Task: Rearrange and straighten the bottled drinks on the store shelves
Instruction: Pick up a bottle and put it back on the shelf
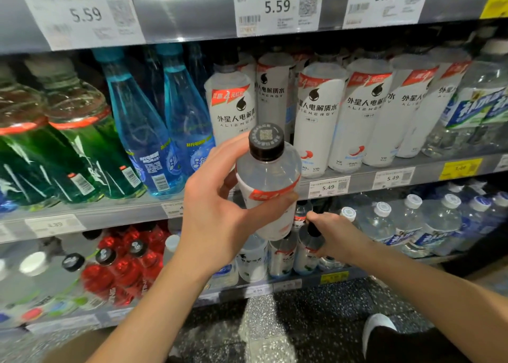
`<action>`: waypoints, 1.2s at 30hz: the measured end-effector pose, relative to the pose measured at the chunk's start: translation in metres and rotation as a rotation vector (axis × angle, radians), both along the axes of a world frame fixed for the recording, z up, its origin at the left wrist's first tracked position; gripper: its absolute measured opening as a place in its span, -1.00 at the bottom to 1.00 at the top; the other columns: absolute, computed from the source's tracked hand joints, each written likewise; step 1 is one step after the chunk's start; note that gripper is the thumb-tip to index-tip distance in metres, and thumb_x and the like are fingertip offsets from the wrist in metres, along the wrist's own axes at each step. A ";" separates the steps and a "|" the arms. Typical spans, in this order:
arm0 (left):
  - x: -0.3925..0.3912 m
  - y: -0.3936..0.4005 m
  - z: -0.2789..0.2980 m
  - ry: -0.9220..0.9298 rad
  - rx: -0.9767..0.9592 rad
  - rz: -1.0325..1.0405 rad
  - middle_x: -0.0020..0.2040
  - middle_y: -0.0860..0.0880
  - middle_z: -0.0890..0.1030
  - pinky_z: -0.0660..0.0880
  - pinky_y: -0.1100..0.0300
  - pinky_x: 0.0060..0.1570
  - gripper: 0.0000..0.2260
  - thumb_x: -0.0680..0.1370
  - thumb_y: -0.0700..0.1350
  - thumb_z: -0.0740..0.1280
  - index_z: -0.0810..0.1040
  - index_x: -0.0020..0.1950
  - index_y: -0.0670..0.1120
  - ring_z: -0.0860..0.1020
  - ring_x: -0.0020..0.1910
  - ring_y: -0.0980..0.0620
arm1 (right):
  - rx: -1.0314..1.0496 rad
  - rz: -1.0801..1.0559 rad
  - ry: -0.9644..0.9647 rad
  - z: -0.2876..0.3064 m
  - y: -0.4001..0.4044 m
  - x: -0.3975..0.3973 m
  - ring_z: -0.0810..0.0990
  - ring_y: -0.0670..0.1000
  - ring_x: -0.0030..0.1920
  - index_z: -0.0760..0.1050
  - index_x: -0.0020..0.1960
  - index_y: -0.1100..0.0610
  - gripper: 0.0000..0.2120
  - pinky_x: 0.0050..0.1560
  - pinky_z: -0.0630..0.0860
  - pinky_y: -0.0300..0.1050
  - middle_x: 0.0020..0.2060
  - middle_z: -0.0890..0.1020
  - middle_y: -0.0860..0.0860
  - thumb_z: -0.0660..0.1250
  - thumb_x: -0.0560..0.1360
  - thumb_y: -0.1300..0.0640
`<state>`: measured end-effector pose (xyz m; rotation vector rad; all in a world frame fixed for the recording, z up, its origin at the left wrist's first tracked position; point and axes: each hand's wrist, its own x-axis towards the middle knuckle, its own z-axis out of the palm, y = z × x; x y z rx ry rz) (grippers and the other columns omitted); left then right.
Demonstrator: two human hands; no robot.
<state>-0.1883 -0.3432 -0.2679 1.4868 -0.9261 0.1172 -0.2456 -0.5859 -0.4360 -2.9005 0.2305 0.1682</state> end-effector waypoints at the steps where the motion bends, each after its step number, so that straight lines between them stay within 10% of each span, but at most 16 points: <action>1: 0.000 -0.001 0.000 0.008 -0.002 -0.004 0.21 0.07 0.61 0.54 0.10 0.14 -0.48 0.33 -0.16 0.60 0.55 0.25 0.03 0.55 0.25 -0.01 | 0.011 -0.008 0.012 0.000 0.000 0.002 0.57 0.11 0.01 0.29 -0.01 0.03 -0.53 -0.17 0.47 -0.09 -0.04 0.58 0.05 0.57 0.33 0.17; 8: -0.001 -0.011 0.011 0.074 -0.054 -0.020 0.15 0.10 0.63 0.52 0.27 0.04 -0.52 0.33 -0.14 0.59 0.57 0.21 0.07 0.58 0.19 0.09 | 0.188 -0.008 0.049 0.015 0.005 0.001 0.52 -0.01 0.24 0.30 0.39 -0.01 -0.35 0.15 0.57 -0.02 0.29 0.45 -0.09 0.53 0.39 0.03; 13: 0.003 -0.014 0.020 0.016 -0.059 -0.036 0.19 0.08 0.63 0.53 0.22 0.10 -0.51 0.34 -0.05 0.60 0.56 0.24 0.06 0.57 0.24 0.04 | 0.116 -0.002 -0.205 0.068 0.028 -0.015 0.51 -0.06 -0.13 0.44 -0.14 -0.04 -0.95 -0.18 0.45 -0.23 -0.21 0.55 -0.14 0.30 0.43 0.08; 21: 0.015 -0.028 0.037 -0.034 0.009 0.005 0.11 0.08 0.68 0.57 0.16 0.10 -0.52 0.33 -0.09 0.60 0.60 0.22 -0.04 0.61 0.15 0.13 | 1.000 -0.080 -0.459 0.142 0.056 -0.025 0.61 -0.16 0.14 0.40 0.23 -0.15 -0.47 0.13 0.56 -0.28 0.06 0.60 -0.27 0.50 0.41 0.24; 29: 0.011 -0.048 0.053 -0.076 0.077 -0.023 0.14 0.05 0.67 0.55 -0.06 0.19 -0.49 0.33 -0.12 0.61 0.59 0.25 -0.05 0.61 0.19 0.04 | 0.925 -0.163 -0.713 0.153 0.062 -0.008 0.66 -0.08 0.04 0.49 0.20 -0.06 -0.40 -0.01 0.65 -0.02 0.05 0.65 -0.08 0.61 0.21 0.01; 36: 0.006 -0.041 0.039 -0.053 0.074 0.126 0.27 0.12 0.58 0.50 0.08 0.27 -0.28 0.26 0.02 0.64 0.48 0.37 0.03 0.52 0.30 0.10 | 0.917 -0.231 -0.855 0.159 0.067 0.001 0.61 -0.21 0.04 0.54 0.15 -0.07 -0.44 -0.04 0.56 -0.34 0.02 0.62 -0.17 0.65 0.20 0.02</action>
